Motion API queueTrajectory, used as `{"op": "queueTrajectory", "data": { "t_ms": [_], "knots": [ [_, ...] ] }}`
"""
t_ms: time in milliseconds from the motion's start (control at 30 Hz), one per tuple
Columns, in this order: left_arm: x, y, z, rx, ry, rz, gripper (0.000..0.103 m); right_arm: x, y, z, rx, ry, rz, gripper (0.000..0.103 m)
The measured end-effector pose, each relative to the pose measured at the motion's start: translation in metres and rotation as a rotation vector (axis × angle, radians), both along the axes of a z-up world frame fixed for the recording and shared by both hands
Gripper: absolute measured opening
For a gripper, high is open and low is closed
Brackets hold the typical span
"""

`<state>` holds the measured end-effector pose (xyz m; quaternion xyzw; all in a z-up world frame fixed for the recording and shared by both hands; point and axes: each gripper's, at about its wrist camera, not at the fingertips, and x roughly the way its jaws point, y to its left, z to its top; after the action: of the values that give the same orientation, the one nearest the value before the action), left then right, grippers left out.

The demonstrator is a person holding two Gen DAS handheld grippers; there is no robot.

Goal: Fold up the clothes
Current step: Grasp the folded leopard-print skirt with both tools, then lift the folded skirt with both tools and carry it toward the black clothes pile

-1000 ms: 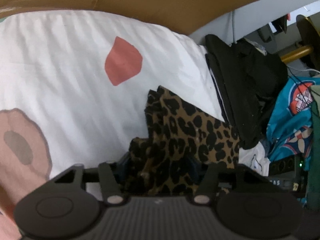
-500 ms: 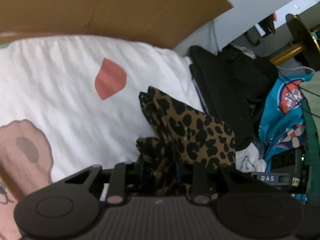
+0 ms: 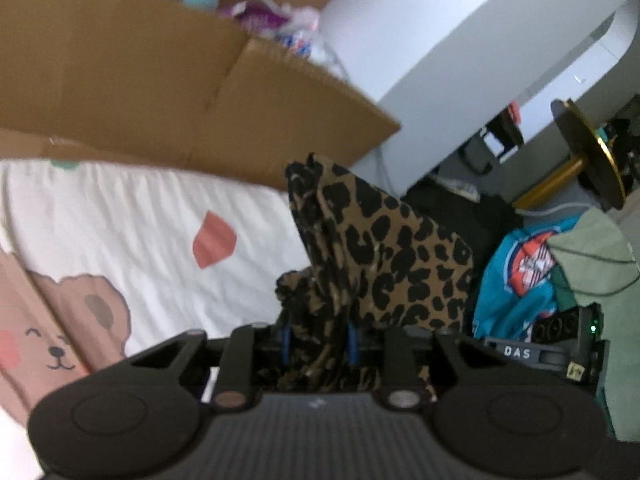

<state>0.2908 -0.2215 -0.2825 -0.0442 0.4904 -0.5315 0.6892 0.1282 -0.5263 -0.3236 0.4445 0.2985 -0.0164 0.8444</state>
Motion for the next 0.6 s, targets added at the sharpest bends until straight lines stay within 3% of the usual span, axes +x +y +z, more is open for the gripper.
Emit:
{"op": "queueTrajectory", "data": {
  "t_ms": [600],
  "knots": [
    [-0.071,0.008,0.167,-0.094,-0.091,0.17,0.025,-0.037,-0.006,0.186,-0.175,-0.133,0.091,0.007]
  ]
}}
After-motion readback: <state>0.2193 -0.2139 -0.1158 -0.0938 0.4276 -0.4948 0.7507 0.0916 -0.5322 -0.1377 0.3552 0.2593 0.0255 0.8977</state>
